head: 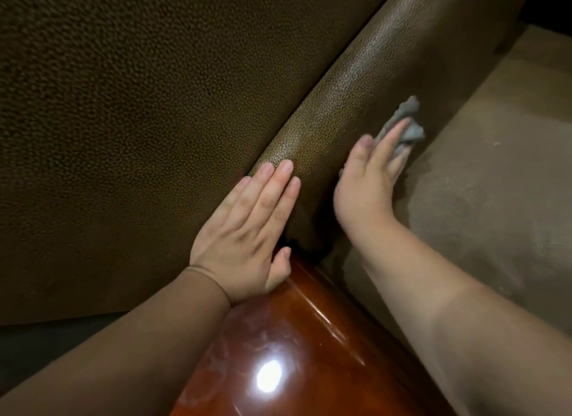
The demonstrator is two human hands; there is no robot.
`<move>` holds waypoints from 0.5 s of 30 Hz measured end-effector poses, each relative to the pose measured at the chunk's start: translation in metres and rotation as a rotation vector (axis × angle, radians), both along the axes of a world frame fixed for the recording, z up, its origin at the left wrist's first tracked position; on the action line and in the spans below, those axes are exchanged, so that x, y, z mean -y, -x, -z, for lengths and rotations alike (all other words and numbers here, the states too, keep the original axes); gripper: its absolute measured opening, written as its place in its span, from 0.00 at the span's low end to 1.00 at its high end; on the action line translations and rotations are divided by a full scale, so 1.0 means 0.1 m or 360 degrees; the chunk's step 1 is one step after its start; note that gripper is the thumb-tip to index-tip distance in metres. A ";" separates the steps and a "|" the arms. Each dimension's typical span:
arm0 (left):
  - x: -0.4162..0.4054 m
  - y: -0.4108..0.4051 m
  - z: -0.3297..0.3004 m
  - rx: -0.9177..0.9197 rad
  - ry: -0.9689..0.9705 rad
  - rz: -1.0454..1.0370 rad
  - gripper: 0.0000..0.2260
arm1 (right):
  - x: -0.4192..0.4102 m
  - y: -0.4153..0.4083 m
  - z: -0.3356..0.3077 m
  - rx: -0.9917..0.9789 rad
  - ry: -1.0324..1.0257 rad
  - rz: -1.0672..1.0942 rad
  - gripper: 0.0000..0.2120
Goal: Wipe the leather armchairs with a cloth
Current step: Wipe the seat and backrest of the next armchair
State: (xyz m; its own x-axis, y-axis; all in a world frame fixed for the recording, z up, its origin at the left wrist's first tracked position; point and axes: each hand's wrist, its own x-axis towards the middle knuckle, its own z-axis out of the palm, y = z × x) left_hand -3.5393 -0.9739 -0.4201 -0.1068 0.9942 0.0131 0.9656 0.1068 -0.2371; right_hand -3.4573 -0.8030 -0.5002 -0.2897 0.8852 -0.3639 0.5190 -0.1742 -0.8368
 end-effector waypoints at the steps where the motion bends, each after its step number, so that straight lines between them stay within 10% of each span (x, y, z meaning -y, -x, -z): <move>1: 0.01 0.01 0.00 0.0001 0.0001 -0.0001 0.39 | 0.14 -0.06 0.06 -0.0081 -0.0080 0.0001 0.32; 15: 0.04 0.05 0.06 0.0077 0.0003 -0.0058 0.37 | 0.11 -0.98 0.03 0.0452 0.0685 -0.0752 0.17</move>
